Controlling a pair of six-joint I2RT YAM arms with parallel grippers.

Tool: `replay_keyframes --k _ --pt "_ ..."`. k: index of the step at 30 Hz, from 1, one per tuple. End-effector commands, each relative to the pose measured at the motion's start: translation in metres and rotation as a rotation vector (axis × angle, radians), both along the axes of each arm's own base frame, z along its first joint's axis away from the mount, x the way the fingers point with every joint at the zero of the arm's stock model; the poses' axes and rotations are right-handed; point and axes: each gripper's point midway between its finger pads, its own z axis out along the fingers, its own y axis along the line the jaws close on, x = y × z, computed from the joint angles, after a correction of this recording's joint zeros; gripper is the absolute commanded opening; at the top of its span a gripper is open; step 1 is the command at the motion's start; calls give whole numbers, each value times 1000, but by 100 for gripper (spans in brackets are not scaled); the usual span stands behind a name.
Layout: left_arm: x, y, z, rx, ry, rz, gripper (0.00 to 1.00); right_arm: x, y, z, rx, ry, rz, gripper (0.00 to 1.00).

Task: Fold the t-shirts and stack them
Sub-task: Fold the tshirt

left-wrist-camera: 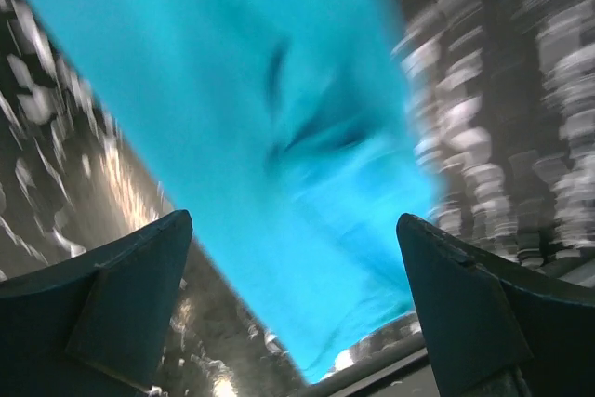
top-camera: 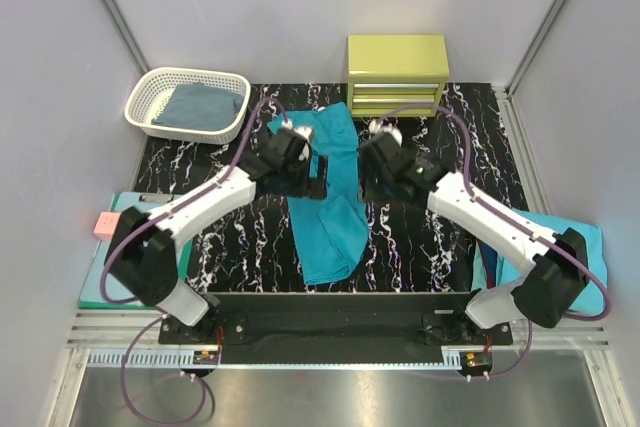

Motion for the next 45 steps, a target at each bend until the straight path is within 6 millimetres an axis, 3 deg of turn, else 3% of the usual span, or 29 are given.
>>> replay_keyframes --k 1,6,9,14,21,26,33,35,38,45 --pt "-27 22 -83 105 164 75 99 -56 -12 -59 -74 115 -69 50" --pt "-30 36 -88 173 117 111 99 -110 5 -87 -139 156 15 50" --pt "-21 39 -91 223 108 116 99 -116 20 -92 -196 135 60 53" --pt "4 30 -93 233 122 119 99 -112 37 -97 -292 104 126 56" --pt "30 34 -107 221 185 160 99 -101 54 -132 -426 94 194 57" --pt "33 37 -114 231 200 173 99 -96 56 -156 -501 109 231 57" --pt "27 44 -130 256 237 172 99 -94 61 -162 -496 95 256 57" --pt "24 45 -136 263 255 169 99 -92 60 -168 -517 103 259 52" --pt "23 47 -143 268 277 170 99 -97 57 -170 -512 121 257 36" --pt "29 53 -155 303 326 164 98 -117 56 -163 -430 186 272 30"
